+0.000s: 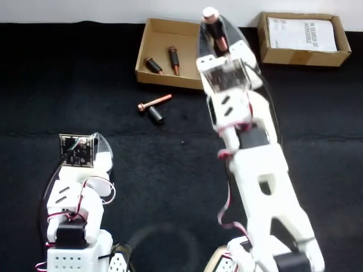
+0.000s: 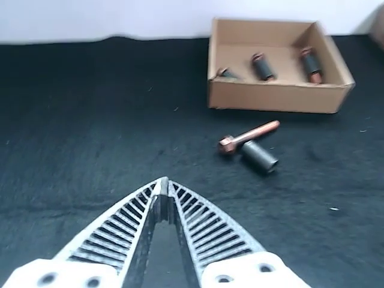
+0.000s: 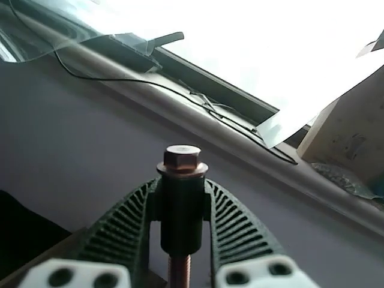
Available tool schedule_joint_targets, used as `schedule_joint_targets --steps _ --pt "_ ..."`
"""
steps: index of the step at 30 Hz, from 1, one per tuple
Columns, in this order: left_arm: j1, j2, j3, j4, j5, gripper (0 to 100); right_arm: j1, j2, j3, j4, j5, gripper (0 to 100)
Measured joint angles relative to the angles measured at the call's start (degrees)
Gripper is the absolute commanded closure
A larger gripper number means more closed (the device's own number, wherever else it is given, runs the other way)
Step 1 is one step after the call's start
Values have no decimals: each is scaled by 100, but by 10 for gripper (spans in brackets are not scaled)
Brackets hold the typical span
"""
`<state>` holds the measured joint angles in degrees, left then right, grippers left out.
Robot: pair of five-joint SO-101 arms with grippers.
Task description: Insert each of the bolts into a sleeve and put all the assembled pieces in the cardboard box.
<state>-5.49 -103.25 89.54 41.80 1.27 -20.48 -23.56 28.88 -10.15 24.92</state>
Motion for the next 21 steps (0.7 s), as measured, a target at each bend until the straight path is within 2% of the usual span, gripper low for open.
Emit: schedule_joint_targets --steps 6,11,18,21 --pt "-431 18 633 -607 0 976 -9 1609 -1873 1565 0 991" --pt "-563 18 659 -668 0 976 -114 2620 -3156 2637 0 991" --pt "-554 18 659 316 0 973 -167 3780 -4334 3429 18 988" --pt "-554 18 659 396 0 973 -167 4369 -4826 3701 536 988"
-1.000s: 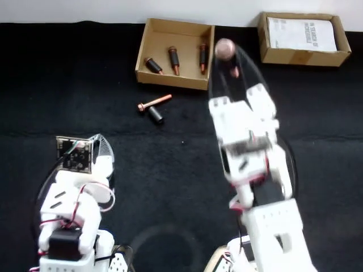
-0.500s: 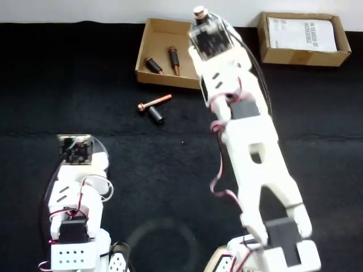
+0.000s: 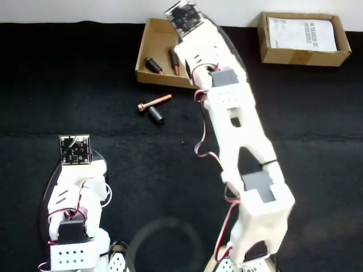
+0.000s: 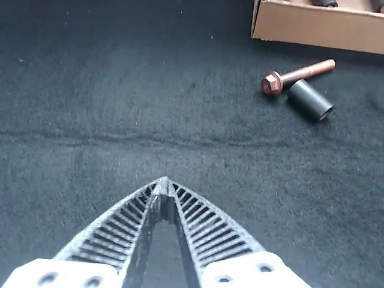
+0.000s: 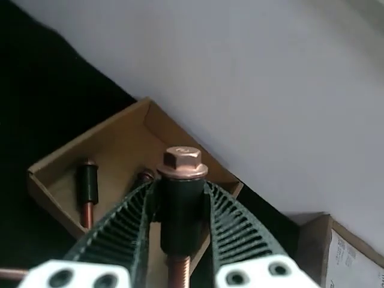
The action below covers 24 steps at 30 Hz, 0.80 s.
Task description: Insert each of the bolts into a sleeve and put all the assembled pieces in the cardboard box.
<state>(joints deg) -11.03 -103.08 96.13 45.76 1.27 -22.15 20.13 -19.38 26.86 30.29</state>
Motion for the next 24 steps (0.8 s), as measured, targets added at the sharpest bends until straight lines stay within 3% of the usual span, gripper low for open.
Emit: schedule_joint_targets --steps 13,19,21,24 --pt "0 0 0 9 0 973 -123 2875 -2541 79 3200 990" --pt "0 0 0 9 0 973 -123 4018 -4009 79 3736 983" --pt "0 0 0 9 0 973 -123 4308 -4448 105 3745 931" --pt "0 0 0 9 0 973 -123 4730 -5116 105 3754 765"
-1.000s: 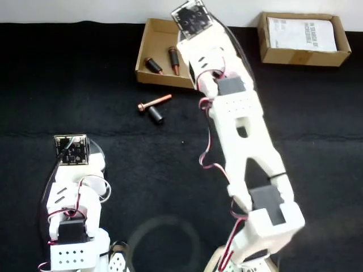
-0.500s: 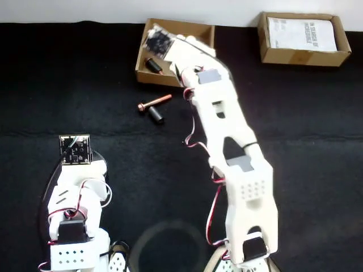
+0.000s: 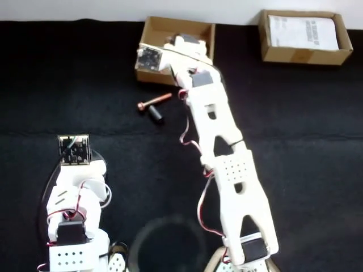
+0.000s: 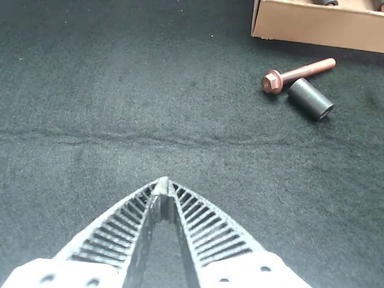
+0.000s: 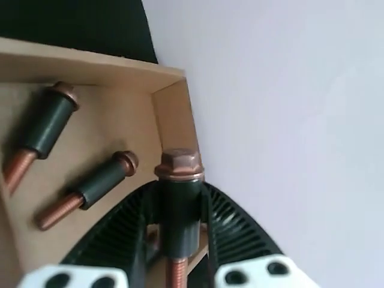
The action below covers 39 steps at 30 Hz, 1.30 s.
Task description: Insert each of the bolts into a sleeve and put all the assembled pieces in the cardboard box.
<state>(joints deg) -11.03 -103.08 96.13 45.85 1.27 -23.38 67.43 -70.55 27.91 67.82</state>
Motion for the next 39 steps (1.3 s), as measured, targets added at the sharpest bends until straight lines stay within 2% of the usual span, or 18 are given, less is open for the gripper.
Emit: schedule_joint_targets --steps 2,9,15,18,25,29,39 --pt "0 0 0 0 0 973 0 255 -431 9 9 714" --pt "0 0 0 9 0 973 -9 1231 -2136 70 62 789" --pt "0 0 0 9 0 973 -9 1442 -2321 1275 -114 793" --pt "0 0 0 9 0 973 -9 1020 -2338 2470 -993 793" --pt "0 0 0 9 0 973 -501 -624 -2365 5468 -3877 793" --pt "0 0 0 9 0 973 -580 -985 -2365 6180 -4949 793" --pt "0 0 0 9 0 973 -571 -1002 -2365 7138 -6558 793"
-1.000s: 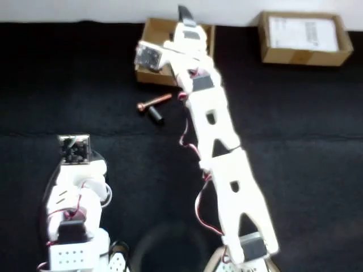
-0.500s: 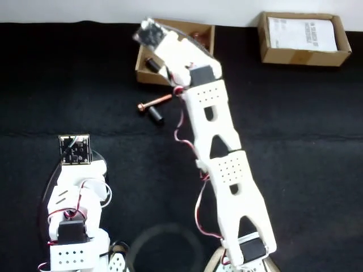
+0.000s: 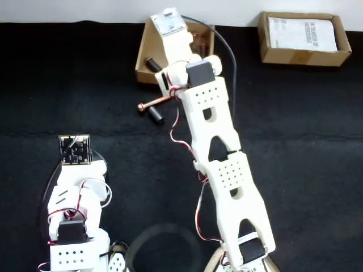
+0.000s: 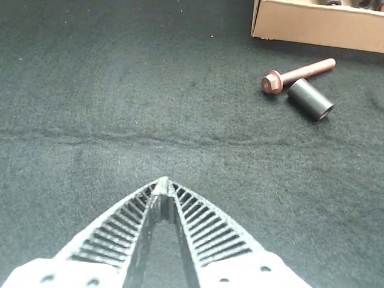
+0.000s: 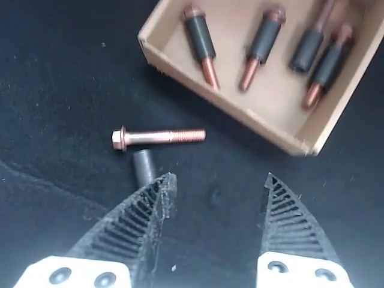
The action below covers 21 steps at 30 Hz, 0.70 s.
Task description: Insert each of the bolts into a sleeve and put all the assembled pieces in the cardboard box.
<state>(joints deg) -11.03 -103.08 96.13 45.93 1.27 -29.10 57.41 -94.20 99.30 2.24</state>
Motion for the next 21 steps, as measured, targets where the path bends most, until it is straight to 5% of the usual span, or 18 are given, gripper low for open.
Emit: schedule_joint_targets --steps 12,21 --pt "-62 0 0 0 0 973 -273 -70 686 105 -457 793" --pt "-167 0 0 0 0 973 -396 -62 923 -360 343 793"
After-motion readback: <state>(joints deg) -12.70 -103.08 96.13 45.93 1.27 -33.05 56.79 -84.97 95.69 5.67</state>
